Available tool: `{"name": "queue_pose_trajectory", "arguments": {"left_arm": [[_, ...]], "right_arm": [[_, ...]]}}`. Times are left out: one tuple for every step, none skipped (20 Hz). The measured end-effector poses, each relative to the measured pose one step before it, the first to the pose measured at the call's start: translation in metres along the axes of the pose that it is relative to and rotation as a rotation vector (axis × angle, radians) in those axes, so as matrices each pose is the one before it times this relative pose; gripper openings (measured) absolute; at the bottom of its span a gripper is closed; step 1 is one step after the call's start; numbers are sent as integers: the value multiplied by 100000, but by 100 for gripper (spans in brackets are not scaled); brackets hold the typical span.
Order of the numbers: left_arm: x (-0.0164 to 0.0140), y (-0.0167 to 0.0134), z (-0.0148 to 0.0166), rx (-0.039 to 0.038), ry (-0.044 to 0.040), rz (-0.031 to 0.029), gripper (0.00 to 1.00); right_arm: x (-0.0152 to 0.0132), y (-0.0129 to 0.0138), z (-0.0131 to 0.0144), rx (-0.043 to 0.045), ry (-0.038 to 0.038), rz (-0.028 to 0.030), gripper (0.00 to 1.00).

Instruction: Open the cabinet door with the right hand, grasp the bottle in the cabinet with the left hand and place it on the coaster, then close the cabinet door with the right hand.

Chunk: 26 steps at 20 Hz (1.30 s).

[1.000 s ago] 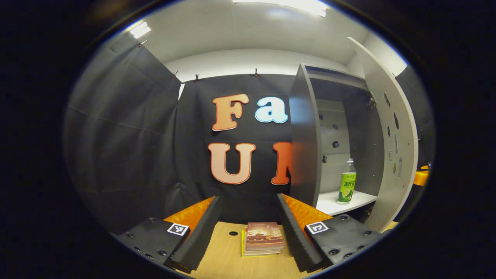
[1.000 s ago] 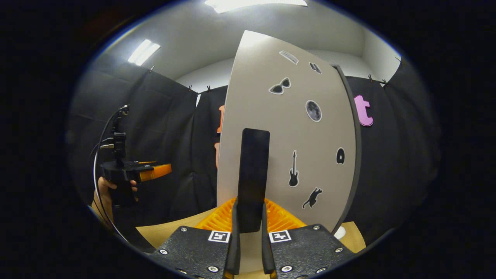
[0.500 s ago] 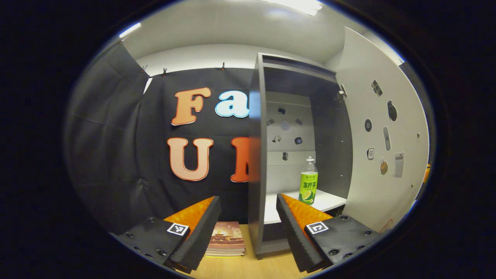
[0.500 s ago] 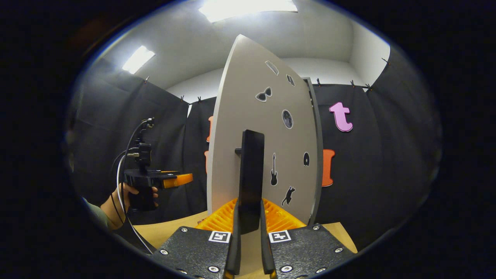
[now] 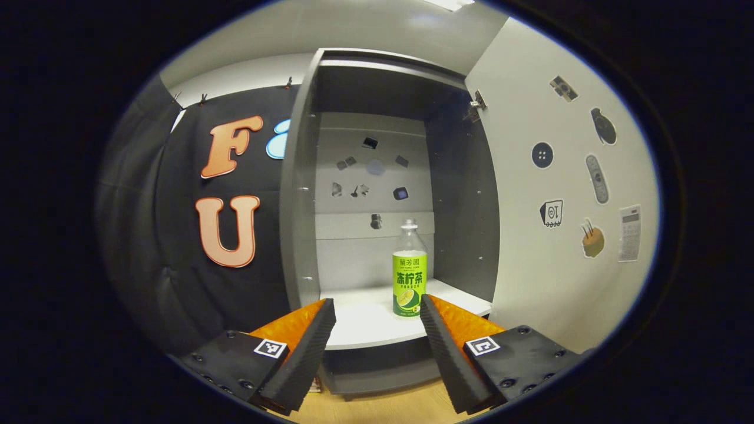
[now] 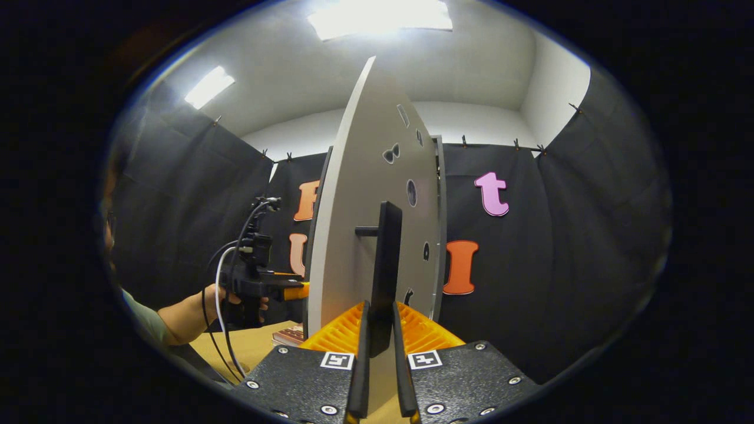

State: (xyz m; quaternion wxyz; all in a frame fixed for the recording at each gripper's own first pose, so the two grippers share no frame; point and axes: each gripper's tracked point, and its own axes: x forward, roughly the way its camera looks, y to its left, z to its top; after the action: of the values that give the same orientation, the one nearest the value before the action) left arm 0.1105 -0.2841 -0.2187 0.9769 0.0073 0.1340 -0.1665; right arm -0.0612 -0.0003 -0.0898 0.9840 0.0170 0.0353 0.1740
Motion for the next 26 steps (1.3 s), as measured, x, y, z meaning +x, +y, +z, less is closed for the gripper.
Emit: {"name": "queue_pose_trajectory", "arguments": {"left_arm": [[1051, -570, -344, -736, 562, 927, 94], [1066, -949, -393, -749, 1420, -359, 96], [1111, -1116, -491, -388, 1628, -1536, 95], [1018, -901, -134, -74, 995, -1269, 94], [1142, -598, -137, 367, 654, 195, 94], [1134, -140, 30, 1110, 18, 1584, 94], [1029, -269, -30, 41, 419, 1738, 96], [712, -476, -173, -663, 595, 774, 95], [696, -411, 217, -417, -280, 275, 95], [862, -194, 368, -392, -750, 776, 95], [875, -456, 475, -432, -839, -100, 94], [777, -125, 223, -784, -383, 995, 94], [941, 123, 100, -1073, -283, 1528, 94], [862, -143, -331, -1820, 1160, 929, 95], [681, -302, -257, -961, 1198, 264, 96], [751, 383, 42, -320, 230, 2028, 93], [829, 145, 368, -27, -1156, 660, 95], [778, 268, 263, 103, -623, 1500, 94], [583, 463, -115, 100, 1094, 1480, 94], [398, -18, -279, -1397, 1795, 575, 94], [565, -405, -58, -1684, 1194, -1362, 92], [695, -97, -112, -295, 265, -1300, 94], [709, -30, -78, 674, 637, -75, 93], [420, -50, 16, 1374, -211, 194, 94], [610, 128, -135, 2004, 558, 1036, 91], [460, 187, -359, 923, 553, -91, 94]], "right_arm": [[-485, -523, 187, -1591, -540, -840, 18], [-259, -447, 15, -1067, -709, -476, 18], [-203, -561, 64, -529, -639, -413, 18], [-198, -227, 67, 402, -518, -669, 18], [72, -764, 14, 730, -309, -614, 18], [-35, -811, -40, 1310, -406, -735, 18], [-96, -909, 112, 1256, -571, -898, 18], [-17, -801, 14, 1039, -605, -1145, 18], [-41, -889, -49, 381, -240, -1529, 18], [-148, -937, -70, 185, -275, -2002, 18], [-135, -773, 24, 360, -238, -1230, 18], [22, -288, -98, 2137, -417, 963, 18], [-297, 281, 179, 2644, -469, 2023, 16], [-57, 437, 58, 1516, -143, 2154, 16], [-18, 15, 145, -565, -277, 329, 16], [55, -171, 224, -2216, -803, -619, 16], [-93, -11, 308, -2394, -1018, -82, 17], [-32, -403, 172, -2408, -655, -1500, 17], [-189, 26, 120, -1476, -455, -395, 17], [-168, 100, 148, 177, -585, -31, 17], [-315, 122, 365, 630, -664, 216, 18], [-194, 112, 389, 200, -999, 149, 13], [-236, -74, 341, -205, -882, -249, 18], [-29, -3, 289, -154, -910, -172, 18], [-106, -44, 27, -74, -385, -433, 18], [-121, 5, -99, -37, -29, -271, 18]]}}
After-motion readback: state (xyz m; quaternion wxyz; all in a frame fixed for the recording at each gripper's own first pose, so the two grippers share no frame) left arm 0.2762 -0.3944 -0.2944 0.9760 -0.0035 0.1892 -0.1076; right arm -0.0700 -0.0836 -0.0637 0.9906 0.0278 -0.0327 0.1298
